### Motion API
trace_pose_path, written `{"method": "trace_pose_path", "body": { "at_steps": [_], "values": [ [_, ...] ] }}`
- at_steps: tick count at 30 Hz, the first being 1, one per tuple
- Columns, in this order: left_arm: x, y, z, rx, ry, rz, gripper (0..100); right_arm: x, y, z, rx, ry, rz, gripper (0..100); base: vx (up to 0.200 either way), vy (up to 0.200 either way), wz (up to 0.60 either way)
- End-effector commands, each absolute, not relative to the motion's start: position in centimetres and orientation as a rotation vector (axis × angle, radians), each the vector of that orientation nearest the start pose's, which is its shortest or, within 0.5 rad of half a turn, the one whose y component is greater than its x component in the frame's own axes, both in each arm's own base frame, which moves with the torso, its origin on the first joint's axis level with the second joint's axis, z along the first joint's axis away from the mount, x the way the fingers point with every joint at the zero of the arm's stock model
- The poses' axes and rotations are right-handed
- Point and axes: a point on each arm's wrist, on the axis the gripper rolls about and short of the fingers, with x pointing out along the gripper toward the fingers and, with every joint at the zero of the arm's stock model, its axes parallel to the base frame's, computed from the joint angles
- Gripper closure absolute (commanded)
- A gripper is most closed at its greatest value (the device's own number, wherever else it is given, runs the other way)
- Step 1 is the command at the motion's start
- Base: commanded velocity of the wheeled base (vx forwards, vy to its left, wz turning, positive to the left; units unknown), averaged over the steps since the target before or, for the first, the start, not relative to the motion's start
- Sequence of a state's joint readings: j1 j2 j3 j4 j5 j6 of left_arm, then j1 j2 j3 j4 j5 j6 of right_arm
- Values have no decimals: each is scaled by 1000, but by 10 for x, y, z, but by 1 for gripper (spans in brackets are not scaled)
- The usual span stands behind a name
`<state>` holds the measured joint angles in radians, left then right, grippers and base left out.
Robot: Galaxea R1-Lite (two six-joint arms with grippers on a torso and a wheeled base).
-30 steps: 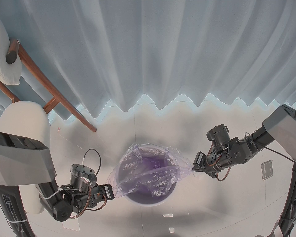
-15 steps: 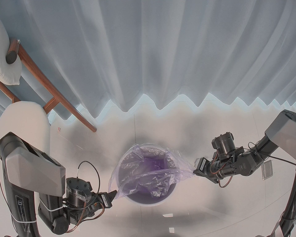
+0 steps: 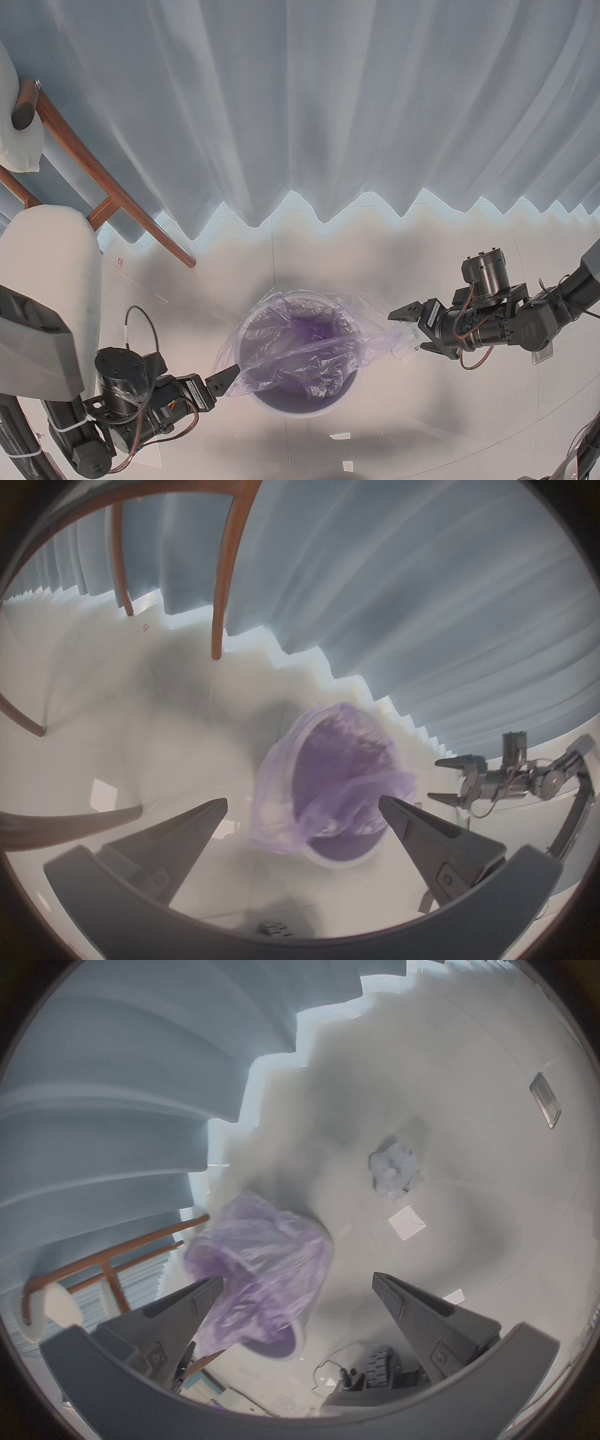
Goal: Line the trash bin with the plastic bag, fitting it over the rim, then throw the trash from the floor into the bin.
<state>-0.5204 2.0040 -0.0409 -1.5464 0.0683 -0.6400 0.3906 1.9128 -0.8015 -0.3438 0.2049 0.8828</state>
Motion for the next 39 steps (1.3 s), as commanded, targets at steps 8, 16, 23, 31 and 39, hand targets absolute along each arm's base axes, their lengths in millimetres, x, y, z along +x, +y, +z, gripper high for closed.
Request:
{"method": "trace_pose_path", "body": {
  "at_steps": [8, 16, 23, 31, 39],
  "values": [
    [130, -99, 130, -780, 280, -562, 0, 263, 164, 180, 1076, 1078, 289, 0, 0, 0, 0],
    [135, -97, 160, -751, 361, -490, 0, 286, 219, 148, 1045, 1200, 167, 0, 0, 0, 0],
    [134, -101, 160, -674, 521, -421, 0, 290, 242, 120, 986, 1248, 124, 0, 0, 0, 0],
    [124, -110, 150, -563, 617, -460, 0, 276, 257, 85, 900, 1342, 74, 0, 0, 0, 0],
    [121, -103, 143, -451, 602, -466, 0, 286, 266, 73, 878, 1283, 30, 100, 0, 0, 0]
  ]
}}
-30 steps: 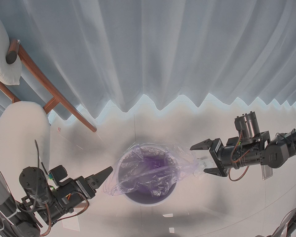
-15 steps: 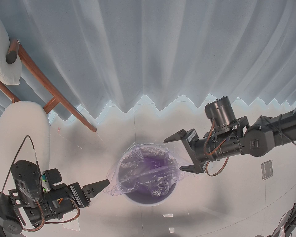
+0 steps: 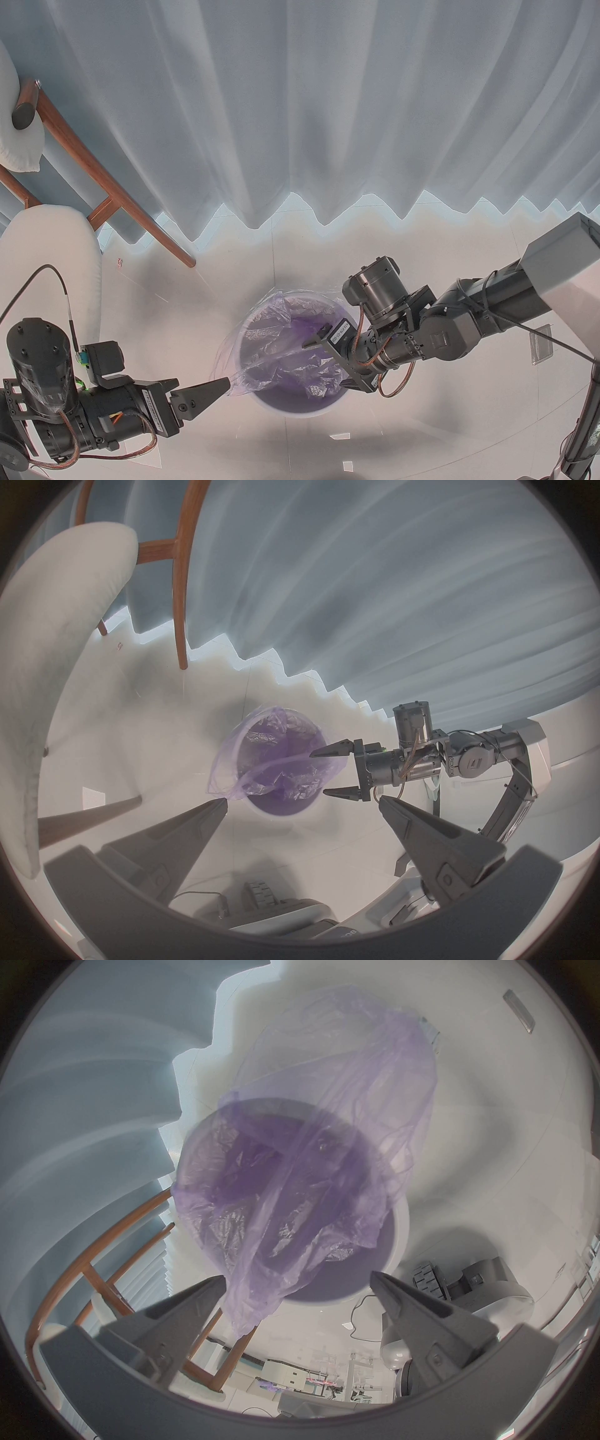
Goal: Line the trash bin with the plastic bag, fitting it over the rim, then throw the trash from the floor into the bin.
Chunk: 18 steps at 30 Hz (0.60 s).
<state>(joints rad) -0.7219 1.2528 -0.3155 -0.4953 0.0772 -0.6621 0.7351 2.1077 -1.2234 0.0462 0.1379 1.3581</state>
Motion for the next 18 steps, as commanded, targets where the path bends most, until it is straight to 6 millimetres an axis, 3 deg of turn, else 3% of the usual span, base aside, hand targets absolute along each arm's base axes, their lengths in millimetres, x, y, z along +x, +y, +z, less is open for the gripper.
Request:
{"method": "trace_pose_path", "body": {
  "at_steps": [1, 13, 18],
  "values": [
    [121, -103, 142, -449, 606, -470, 0, 286, 266, 73, 876, 1285, 28, 100, 0, 0, 0],
    [121, -100, 140, -450, 610, -459, 0, 283, 261, 78, 868, 1245, 3, 100, 0, 0, 0],
    [119, -97, 136, -451, 622, -447, 0, 257, 254, 82, 831, 1268, 8, 100, 0, 0, 0]
  ]
}}
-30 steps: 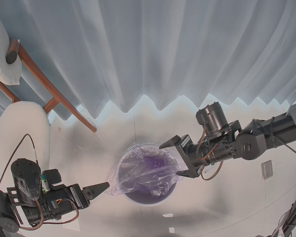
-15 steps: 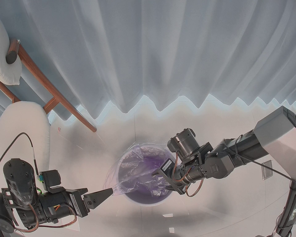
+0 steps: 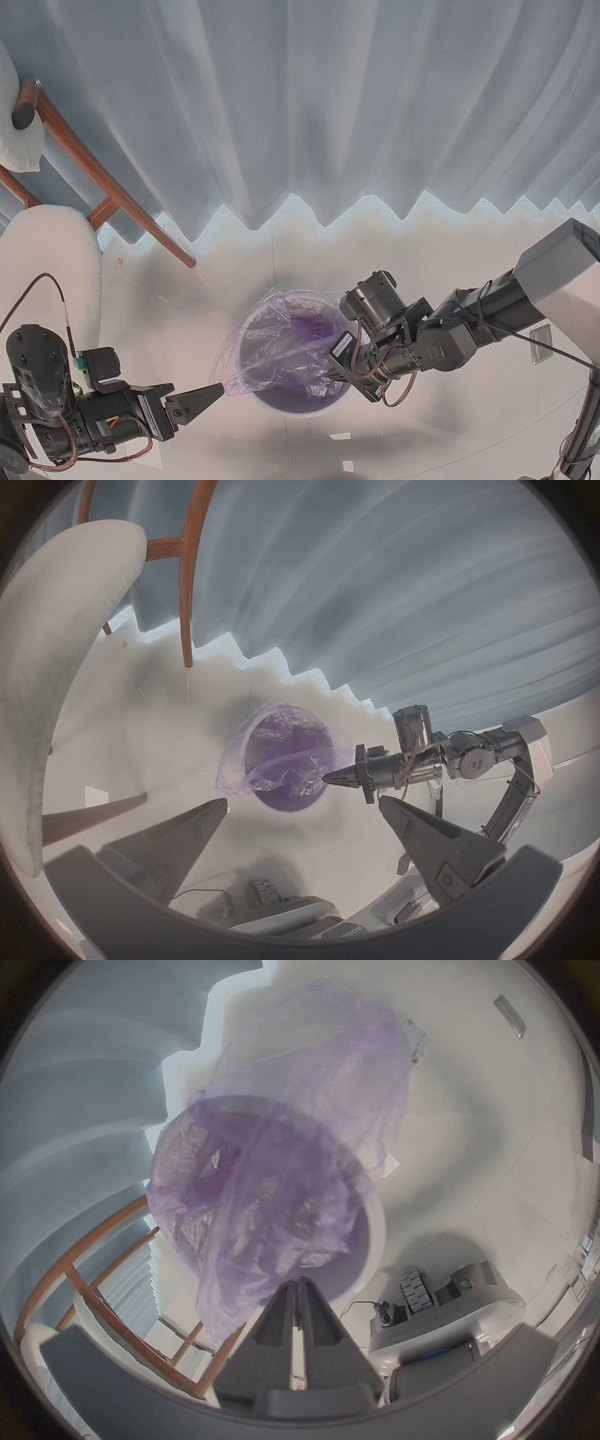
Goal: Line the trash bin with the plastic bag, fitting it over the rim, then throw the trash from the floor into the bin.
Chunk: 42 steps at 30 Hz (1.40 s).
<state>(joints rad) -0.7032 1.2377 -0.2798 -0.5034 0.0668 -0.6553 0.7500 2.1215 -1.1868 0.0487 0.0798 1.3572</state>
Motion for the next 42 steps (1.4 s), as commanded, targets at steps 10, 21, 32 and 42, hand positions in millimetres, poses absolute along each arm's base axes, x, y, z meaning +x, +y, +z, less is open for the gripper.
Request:
{"method": "trace_pose_path", "body": {
  "at_steps": [10, 21, 32, 42],
  "values": [
    [117, -84, 136, -490, 637, -496, 0, 250, 254, 88, 854, 1175, 89, 100, -180, 0, 0],
    [112, -78, 133, -477, 621, -484, 0, 270, 259, 97, 913, 1126, 98, 0, 0, 0, 0],
    [113, -77, 132, -450, 614, -484, 0, 333, 259, 104, 976, 1064, 20, 0, 0, 0, 0],
    [115, -77, 132, -444, 607, -476, 0, 343, 267, 79, 965, 1100, -23, 100, 0, 0, 0]
  ]
}}
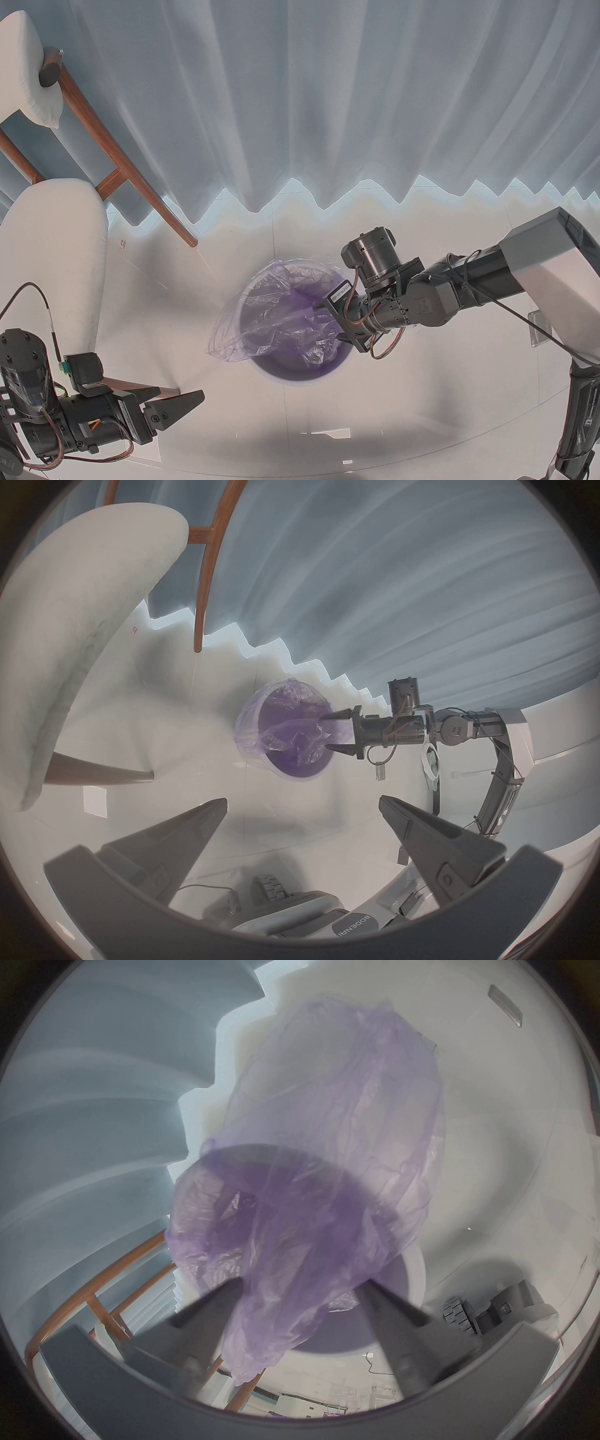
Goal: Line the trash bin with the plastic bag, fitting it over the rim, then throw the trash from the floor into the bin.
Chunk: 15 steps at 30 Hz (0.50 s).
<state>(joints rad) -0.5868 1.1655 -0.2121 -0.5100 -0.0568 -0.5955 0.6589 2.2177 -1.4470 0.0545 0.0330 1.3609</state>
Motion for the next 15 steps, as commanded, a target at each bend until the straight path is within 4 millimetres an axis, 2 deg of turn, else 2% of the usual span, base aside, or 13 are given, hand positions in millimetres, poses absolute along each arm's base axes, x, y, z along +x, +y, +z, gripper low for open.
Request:
{"method": "trace_pose_path", "body": {
  "at_steps": [1, 4, 5, 10, 11, 12, 15],
  "values": [
    [115, -76, 132, -437, 606, -475, 0, 342, 268, 81, 971, 1099, -21, 100, 0, 0, 0],
    [115, -76, 131, -417, 602, -477, 0, 336, 271, 87, 978, 1101, -12, 100, 0, 0, 0],
    [114, -76, 130, -411, 605, -481, 0, 328, 273, 94, 973, 1097, 3, 100, 0, 0, 0],
    [115, -77, 132, -412, 601, -491, 0, 290, 277, 102, 916, 1131, 33, 100, 0, 0, 0],
    [115, -77, 132, -412, 601, -491, 0, 290, 277, 102, 916, 1131, 33, 100, 0, 0, 0],
    [116, -77, 132, -412, 601, -491, 0, 274, 277, 103, 894, 1154, 41, 100, 0, 0, 0],
    [117, -78, 130, -407, 611, -489, 0, 249, 276, 95, 850, 1200, 37, 100, 0, 0, 0]
  ]
}}
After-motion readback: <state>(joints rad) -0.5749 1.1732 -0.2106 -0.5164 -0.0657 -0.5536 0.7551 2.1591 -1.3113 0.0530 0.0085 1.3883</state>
